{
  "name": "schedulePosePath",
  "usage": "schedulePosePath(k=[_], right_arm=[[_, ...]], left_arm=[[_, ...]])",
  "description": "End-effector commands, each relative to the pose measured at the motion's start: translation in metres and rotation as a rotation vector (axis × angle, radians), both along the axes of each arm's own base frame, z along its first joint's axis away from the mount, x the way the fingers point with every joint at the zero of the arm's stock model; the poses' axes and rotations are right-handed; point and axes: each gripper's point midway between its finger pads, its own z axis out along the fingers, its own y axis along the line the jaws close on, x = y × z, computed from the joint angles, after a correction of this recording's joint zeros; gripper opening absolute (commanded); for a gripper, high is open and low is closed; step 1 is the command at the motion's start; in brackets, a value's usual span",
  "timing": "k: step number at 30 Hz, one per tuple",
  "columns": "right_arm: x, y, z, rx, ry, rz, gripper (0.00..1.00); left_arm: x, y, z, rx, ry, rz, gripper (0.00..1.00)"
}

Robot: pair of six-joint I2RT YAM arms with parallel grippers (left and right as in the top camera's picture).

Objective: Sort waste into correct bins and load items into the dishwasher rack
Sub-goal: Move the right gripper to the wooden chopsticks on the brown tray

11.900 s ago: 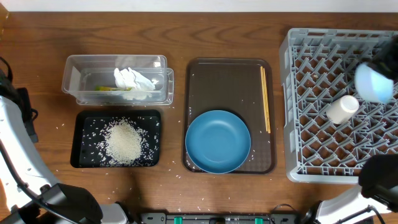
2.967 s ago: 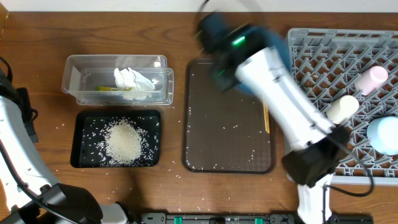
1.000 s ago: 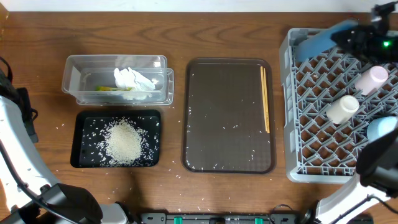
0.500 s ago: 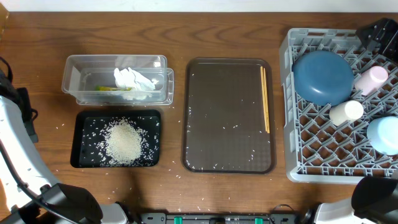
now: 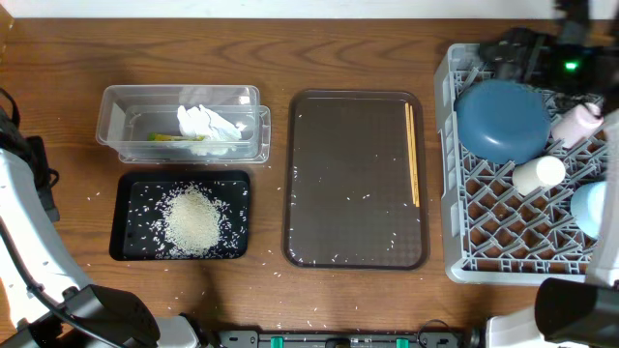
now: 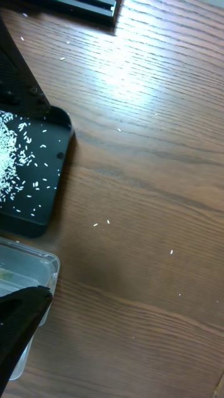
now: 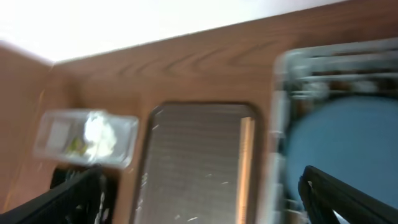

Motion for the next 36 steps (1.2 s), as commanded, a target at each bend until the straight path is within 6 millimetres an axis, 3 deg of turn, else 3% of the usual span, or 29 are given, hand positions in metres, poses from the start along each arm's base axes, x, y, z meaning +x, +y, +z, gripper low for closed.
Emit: schedulePosePath(k=[1,3,8,13,19,23,36], right_arm=[[-0.005,0.039,-0.009,-0.039,0.000,0.108,0.99],[-0.005,0.053,-0.025,-0.112,0.040,0.095,0.99],[-0.006,0.061,-0.081,-0.333,0.190,-0.083,0.86],[-0.018,0.085,-0.132,-0.416,0.306,-0.081,0.76],[-0.026,0.098,-0.183,-0.472,0.422,-0.039,0.49],[-0.018,0.096,-0.213,-0.502,0.464,-0.058,0.40],[0.028,0.091,-0.277,-0.569,0.421,-0.117,0.42]], left_arm=[[-0.002,0.000,-0.002,-0.001,0.016,-0.005,0.89],[-0.002,0.000,-0.002,-0.001,0.016,-0.005,0.89],[-0.002,0.000,-0.002,-0.001,0.016,-0.005,0.89],[-0.002,0.000,-0.002,-0.001,0.016,-0.005,0.89],[-0.003,0.000,-0.002,-0.002,0.016,-0.005,0.89],[-0.003,0.000,-0.002,-0.002,0.016,-0.005,0.89],[-0.002,0.000,-0.002,-0.001,0.016,-0.005,0.89]])
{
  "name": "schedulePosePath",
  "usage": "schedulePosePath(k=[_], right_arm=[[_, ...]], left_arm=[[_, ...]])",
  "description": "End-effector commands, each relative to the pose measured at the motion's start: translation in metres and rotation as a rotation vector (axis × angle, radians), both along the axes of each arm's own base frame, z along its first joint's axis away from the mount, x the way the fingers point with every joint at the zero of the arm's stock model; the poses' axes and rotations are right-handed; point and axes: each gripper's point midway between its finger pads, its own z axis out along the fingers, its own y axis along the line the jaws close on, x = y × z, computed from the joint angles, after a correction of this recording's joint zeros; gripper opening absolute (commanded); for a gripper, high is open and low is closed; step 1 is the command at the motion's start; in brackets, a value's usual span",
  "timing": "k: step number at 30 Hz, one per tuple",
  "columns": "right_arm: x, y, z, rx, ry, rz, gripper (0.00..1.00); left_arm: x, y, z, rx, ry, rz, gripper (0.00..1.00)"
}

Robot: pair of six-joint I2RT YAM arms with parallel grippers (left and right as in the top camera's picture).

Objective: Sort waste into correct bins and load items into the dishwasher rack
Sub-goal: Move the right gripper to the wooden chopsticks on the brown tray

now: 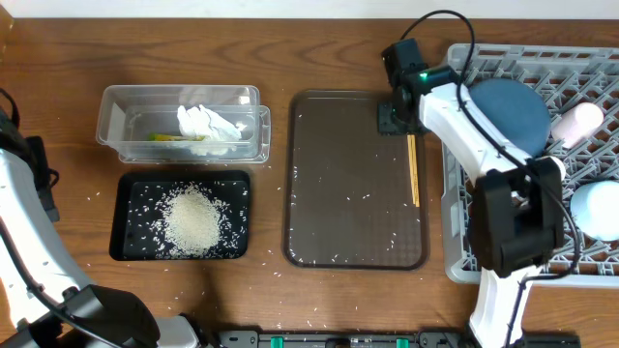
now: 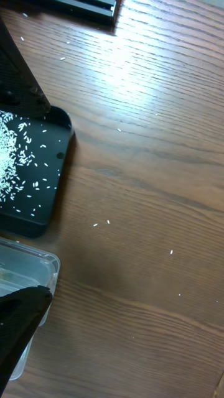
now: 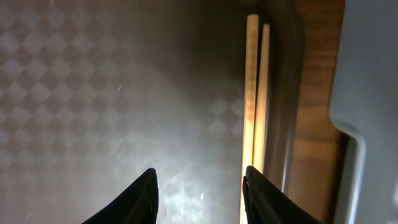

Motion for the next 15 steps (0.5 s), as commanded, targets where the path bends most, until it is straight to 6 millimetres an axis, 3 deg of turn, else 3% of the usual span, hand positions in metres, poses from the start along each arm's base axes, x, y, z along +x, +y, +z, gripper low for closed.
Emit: schedulePosePath(k=[1,11,15], right_arm=[[0.006,-0.008,-0.016,-0.041,-0.001,-0.030,0.42],[0.025,-0.036,-0.025,-0.061,-0.036,-0.087,0.43],[0.024,-0.030,-0.029,0.030,-0.008,-0.056,0.41]], left_arm=[[-0.003,0.000,-0.002,-0.002,0.016,-0.005,0.89],[-0.003,0.000,-0.002,-0.002,0.016,-0.005,0.89],[-0.002,0.000,-0.002,-0.001,0.016,-0.005,0.89]])
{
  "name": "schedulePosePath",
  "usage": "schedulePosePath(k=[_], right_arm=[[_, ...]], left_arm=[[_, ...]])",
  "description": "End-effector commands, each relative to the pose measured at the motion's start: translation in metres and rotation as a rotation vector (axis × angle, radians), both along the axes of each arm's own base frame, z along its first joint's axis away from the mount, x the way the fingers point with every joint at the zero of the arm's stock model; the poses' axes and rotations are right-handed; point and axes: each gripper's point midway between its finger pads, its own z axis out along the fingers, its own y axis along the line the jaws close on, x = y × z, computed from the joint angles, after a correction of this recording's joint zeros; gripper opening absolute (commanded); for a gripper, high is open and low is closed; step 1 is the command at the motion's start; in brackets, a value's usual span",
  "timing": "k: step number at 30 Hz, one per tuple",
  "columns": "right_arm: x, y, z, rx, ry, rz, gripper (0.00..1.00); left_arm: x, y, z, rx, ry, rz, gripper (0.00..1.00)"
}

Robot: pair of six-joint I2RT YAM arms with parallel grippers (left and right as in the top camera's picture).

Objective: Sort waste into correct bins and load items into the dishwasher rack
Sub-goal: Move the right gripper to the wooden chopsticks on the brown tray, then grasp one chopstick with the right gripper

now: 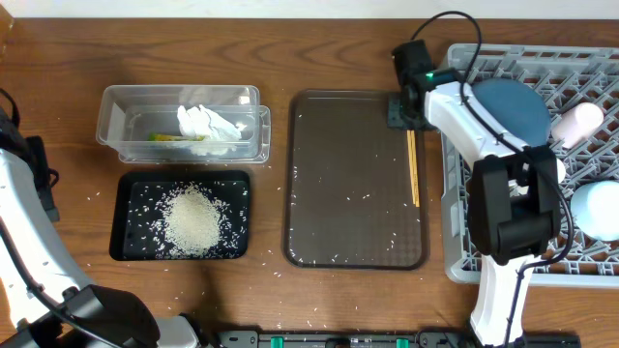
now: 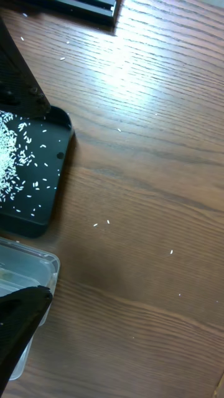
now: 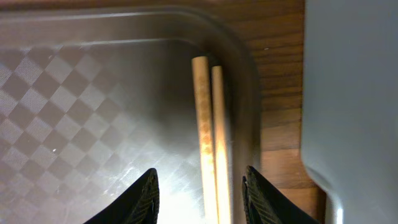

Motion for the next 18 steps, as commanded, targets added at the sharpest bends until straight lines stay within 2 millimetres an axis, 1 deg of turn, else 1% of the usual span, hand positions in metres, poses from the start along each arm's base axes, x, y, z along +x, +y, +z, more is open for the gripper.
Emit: schedulePosePath(k=[1,5,8,18], right_arm=[[-0.0006,0.0048,-0.0068,0.071,0.024,0.035,0.41],[-0.0012,0.0071,-0.0120,0.084,0.021,0.043,0.41],[-0.0033,0.0092,-0.0139,0.088,0.027,0.051,0.38],[-0.0050,0.0096,-0.0157,0.081,0.032,0.069,0.40]], left_arm=[[-0.0025,0.0002,-0.0016,-0.001,0.016,-0.005,0.89],[-0.0025,0.0002,-0.0016,-0.001,0.016,-0.005,0.89],[-0.0025,0.0002,-0.0016,-0.001,0.016,-0.005,0.89],[-0.0025,0.0002,-0.0016,-0.001,0.016,-0.005,0.89]])
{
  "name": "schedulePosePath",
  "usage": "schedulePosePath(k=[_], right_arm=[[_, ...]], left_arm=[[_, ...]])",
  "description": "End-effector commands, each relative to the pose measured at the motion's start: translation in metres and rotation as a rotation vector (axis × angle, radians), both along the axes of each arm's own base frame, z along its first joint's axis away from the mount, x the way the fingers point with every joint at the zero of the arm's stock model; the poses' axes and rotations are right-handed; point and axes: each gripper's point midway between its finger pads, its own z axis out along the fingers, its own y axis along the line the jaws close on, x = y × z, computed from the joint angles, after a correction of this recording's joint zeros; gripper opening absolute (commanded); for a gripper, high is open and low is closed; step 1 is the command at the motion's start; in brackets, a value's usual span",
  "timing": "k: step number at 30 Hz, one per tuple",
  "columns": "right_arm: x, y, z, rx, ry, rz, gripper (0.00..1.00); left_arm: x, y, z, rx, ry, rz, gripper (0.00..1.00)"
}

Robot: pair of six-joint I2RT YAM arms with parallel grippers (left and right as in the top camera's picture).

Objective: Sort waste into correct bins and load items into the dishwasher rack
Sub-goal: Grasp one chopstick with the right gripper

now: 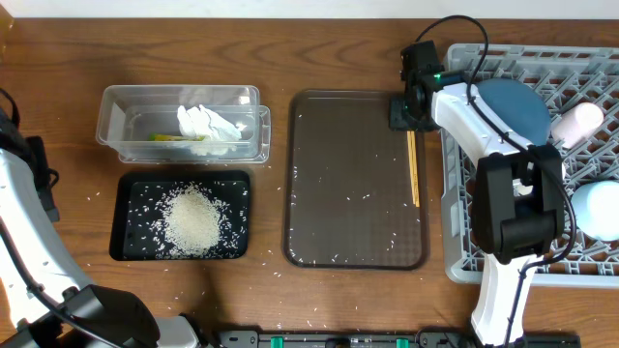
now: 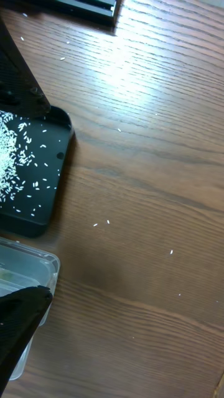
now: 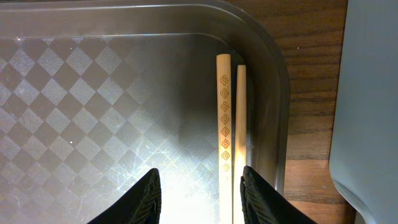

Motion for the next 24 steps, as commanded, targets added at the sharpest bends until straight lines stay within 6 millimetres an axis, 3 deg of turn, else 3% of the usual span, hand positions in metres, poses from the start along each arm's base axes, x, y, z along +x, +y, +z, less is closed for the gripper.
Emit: schedulePosePath(k=[1,15,24], right_arm=[[-0.005,0.002,-0.009,-0.002,0.020,0.020,0.40],[-0.016,0.000,-0.026,-0.004,0.046,0.021,0.39],[-0.018,0.005,-0.026,-0.005,0.050,0.034,0.40]], left_arm=[[-0.002,0.000,-0.002,-0.001,0.016,-0.005,0.89],[-0.002,0.000,-0.002,-0.001,0.016,-0.005,0.89],[-0.003,0.000,-0.002,-0.002,0.016,-0.005,0.89]])
